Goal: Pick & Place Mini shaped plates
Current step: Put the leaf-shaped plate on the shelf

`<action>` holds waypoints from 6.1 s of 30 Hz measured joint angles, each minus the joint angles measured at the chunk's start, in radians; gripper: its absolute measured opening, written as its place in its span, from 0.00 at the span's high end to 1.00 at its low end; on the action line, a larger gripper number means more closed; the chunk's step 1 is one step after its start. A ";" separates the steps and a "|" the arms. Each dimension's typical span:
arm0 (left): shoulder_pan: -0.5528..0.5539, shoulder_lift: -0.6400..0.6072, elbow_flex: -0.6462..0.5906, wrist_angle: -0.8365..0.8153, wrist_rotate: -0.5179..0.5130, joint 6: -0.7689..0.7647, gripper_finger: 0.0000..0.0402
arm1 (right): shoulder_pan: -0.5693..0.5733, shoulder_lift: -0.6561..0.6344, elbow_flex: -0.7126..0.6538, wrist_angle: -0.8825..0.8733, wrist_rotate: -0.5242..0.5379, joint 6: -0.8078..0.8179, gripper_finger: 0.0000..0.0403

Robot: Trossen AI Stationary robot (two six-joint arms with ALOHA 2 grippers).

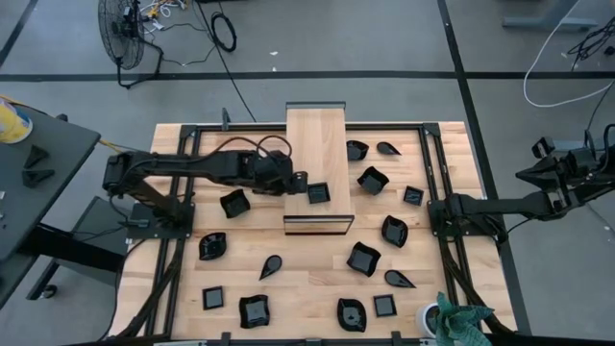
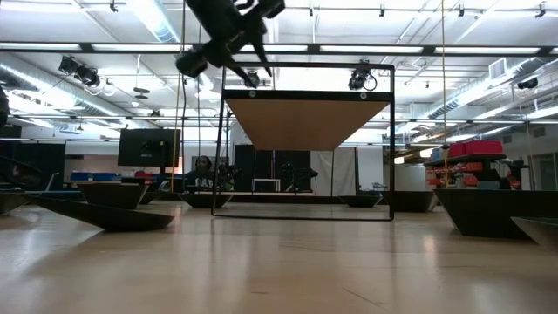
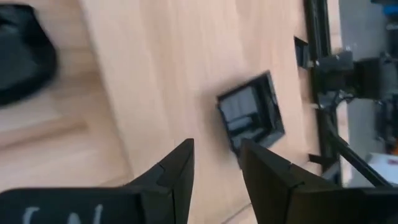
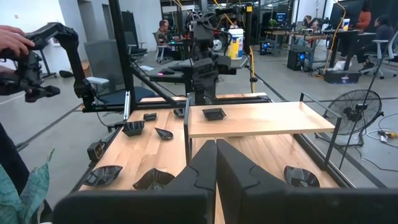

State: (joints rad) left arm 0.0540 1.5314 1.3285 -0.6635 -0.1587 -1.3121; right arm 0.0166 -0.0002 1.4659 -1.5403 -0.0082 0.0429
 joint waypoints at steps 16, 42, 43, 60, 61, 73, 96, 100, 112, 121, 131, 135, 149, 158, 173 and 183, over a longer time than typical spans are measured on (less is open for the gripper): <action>0.092 -0.057 0.000 -0.253 -0.003 0.279 0.66 | 0.000 0.000 0.000 0.000 0.000 0.000 0.97; 0.188 -0.056 0.000 -0.322 -0.002 0.651 0.66 | 0.000 0.000 0.000 0.000 0.000 0.000 0.97; 0.185 -0.056 0.000 -0.309 -0.001 0.652 0.66 | 0.000 0.000 0.000 0.000 0.000 0.000 0.97; 0.100 -0.055 0.000 0.105 0.134 0.655 0.66 | 0.000 0.000 0.000 0.000 0.000 0.000 0.97; 0.094 -0.055 0.000 0.135 0.135 0.666 0.66 | 0.000 0.000 0.000 0.000 0.000 0.000 0.97; 0.024 -0.007 -0.001 0.262 0.159 0.800 0.67 | 0.000 0.000 0.000 0.000 0.000 0.000 0.97; 0.008 0.060 -0.001 0.298 0.170 0.893 0.77 | 0.000 0.000 0.000 0.000 0.000 0.000 0.97; 0.010 0.060 -0.001 0.263 0.147 0.897 0.77 | 0.000 0.000 0.000 0.000 0.000 0.000 0.97; 0.009 0.050 -0.001 0.191 0.144 0.853 0.77 | 0.000 0.000 0.000 0.000 0.000 0.000 0.97; 0.059 -0.029 0.000 0.010 0.083 0.852 0.77 | 0.000 0.000 0.000 0.001 0.000 0.000 0.97; 0.135 -0.112 0.000 -0.293 -0.111 0.799 0.77 | 0.000 0.000 0.000 0.005 0.000 0.000 0.97; 0.176 -0.123 0.000 -0.357 -0.111 0.800 0.77 | 0.000 0.000 0.000 0.005 0.000 0.000 0.97; 0.317 -0.118 0.000 -0.393 -0.068 0.811 0.63 | 0.000 0.000 0.000 0.007 0.000 0.000 0.97; 0.378 -0.070 0.000 -0.420 -0.055 0.890 0.44 | 0.000 0.000 0.000 0.007 0.000 0.000 0.97; 0.479 0.015 -0.057 -0.364 0.077 0.993 0.46 | 0.000 0.000 0.000 0.007 0.000 0.000 0.97; 0.486 0.015 -0.200 -0.212 0.144 0.983 0.46 | 0.000 0.000 0.000 0.007 0.000 0.000 0.97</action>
State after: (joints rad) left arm 0.5397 1.5459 1.1287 -0.8760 -0.0148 -0.3290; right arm 0.0166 -0.0002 1.4658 -1.5337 -0.0082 0.0429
